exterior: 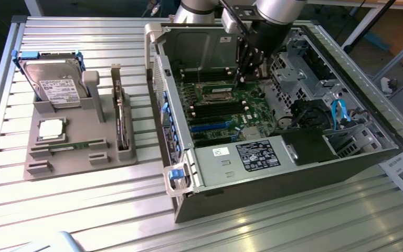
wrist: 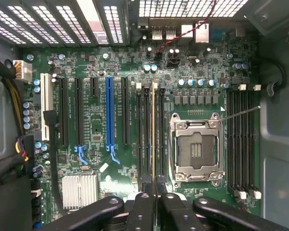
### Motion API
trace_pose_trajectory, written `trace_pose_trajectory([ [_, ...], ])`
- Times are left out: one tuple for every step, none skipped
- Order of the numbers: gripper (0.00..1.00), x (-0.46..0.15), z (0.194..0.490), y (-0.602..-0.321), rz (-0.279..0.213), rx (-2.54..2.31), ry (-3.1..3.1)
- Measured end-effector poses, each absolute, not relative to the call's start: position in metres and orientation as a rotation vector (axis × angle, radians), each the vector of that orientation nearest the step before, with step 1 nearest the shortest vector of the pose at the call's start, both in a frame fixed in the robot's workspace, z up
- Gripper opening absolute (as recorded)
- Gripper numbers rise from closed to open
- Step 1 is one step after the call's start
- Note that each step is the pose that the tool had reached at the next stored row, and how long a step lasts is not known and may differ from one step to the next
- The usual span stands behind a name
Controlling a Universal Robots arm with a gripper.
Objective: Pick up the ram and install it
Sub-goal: 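Insert the ram into the slot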
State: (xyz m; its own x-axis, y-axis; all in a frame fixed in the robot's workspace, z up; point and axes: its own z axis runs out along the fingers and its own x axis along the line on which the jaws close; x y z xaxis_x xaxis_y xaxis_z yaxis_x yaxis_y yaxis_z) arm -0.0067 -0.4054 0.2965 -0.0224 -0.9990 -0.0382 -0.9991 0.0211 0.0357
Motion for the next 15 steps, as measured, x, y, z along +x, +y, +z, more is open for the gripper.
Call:
trace_pose_trajectory([
  [0.12, -0.007, 0.295, -0.405, 0.082, -2.195, 2.243],
  [0.12, -0.007, 0.294, -0.405, 0.082, -2.195, 2.243],
  [0.12, -0.007, 0.293, -0.405, 0.082, -2.195, 2.243],
  [0.12, -0.007, 0.291, -0.405, 0.082, -2.195, 2.243],
  [0.12, -0.007, 0.29, -0.405, 0.082, -2.195, 2.243],
  [0.12, -0.007, 0.288, -0.405, 0.082, -2.195, 2.243],
  [0.12, -0.007, 0.286, -0.405, 0.082, -2.195, 2.243],
  [0.12, -0.007, 0.285, -0.405, 0.082, -2.195, 2.243],
  [0.12, -0.007, 0.282, -0.405, 0.082, -2.195, 2.243],
  [0.12, -0.007, 0.28, -0.405, 0.082, -2.195, 2.243],
  [0.12, -0.007, 0.277, -0.405, 0.082, -2.195, 2.243],
  [0.12, -0.008, 0.276, -0.405, 0.082, -2.195, 2.243],
  [0.12, -0.008, 0.274, -0.405, 0.082, -2.195, 2.243],
  [0.12, -0.008, 0.273, -0.405, 0.082, -2.195, 2.243],
  [0.12, -0.008, 0.272, -0.405, 0.082, -2.195, 2.243],
])
